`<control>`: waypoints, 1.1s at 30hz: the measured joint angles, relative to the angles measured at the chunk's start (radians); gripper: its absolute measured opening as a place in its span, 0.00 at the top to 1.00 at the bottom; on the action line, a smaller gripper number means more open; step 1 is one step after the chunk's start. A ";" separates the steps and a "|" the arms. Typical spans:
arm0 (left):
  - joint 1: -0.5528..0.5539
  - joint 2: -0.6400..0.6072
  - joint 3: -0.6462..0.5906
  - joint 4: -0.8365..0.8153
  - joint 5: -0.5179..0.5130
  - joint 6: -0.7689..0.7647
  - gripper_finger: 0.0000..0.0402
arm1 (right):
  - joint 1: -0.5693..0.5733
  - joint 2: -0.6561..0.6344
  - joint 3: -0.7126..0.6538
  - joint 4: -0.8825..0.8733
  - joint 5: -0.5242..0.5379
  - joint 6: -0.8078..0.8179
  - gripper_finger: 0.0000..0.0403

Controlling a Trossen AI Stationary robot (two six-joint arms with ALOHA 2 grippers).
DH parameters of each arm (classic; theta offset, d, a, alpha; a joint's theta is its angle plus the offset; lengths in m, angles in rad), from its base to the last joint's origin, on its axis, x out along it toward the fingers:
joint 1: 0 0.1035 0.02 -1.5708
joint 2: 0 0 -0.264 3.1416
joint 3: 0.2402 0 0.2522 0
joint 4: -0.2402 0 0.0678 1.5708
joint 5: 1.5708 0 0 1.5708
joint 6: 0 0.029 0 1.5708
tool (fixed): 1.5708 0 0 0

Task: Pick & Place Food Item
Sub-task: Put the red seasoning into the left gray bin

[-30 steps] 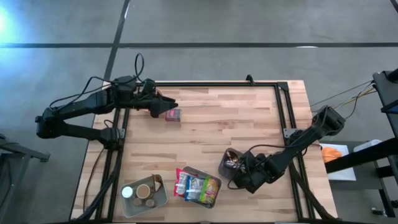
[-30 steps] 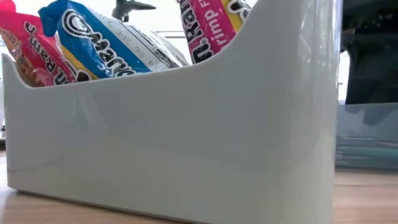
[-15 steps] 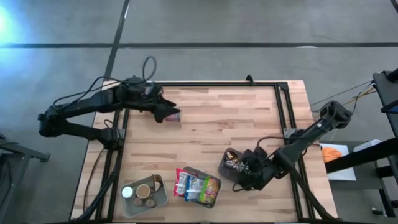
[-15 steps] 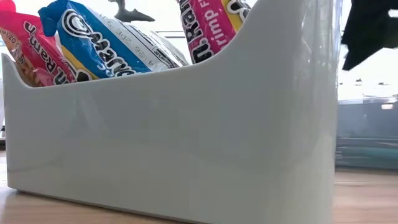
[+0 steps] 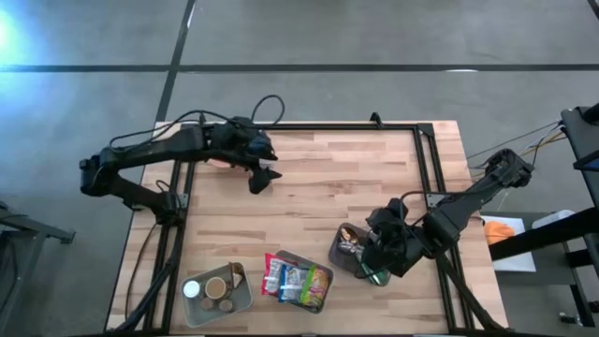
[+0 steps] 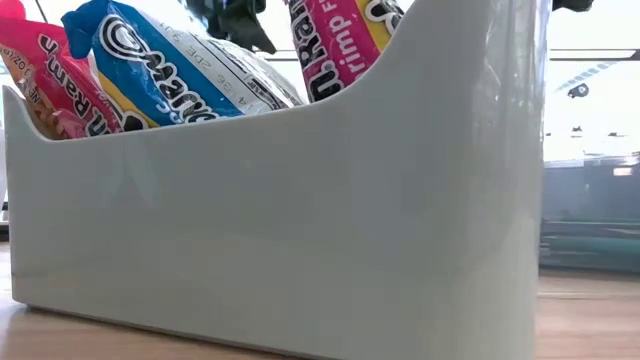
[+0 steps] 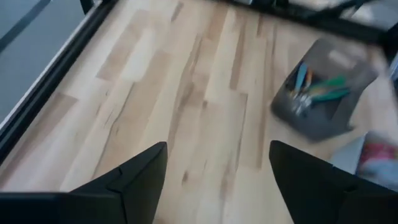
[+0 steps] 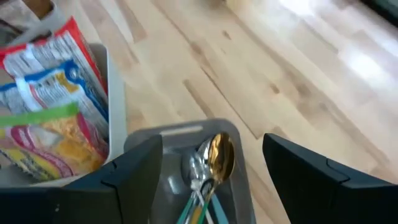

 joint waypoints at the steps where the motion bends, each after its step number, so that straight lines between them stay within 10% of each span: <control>1: 0.001 0.015 0.004 -0.014 -0.002 0.022 0.27 | 0.000 0.000 0.004 0.004 0.013 -0.003 0.32; 11: 0.003 0.189 0.014 -0.199 -0.184 0.187 0.02 | 0.000 0.004 -0.027 0.001 0.024 0.000 0.32; 33: 0.126 0.416 0.012 -0.229 -0.244 0.467 0.07 | 0.001 0.004 -0.030 0.003 0.020 -0.043 0.32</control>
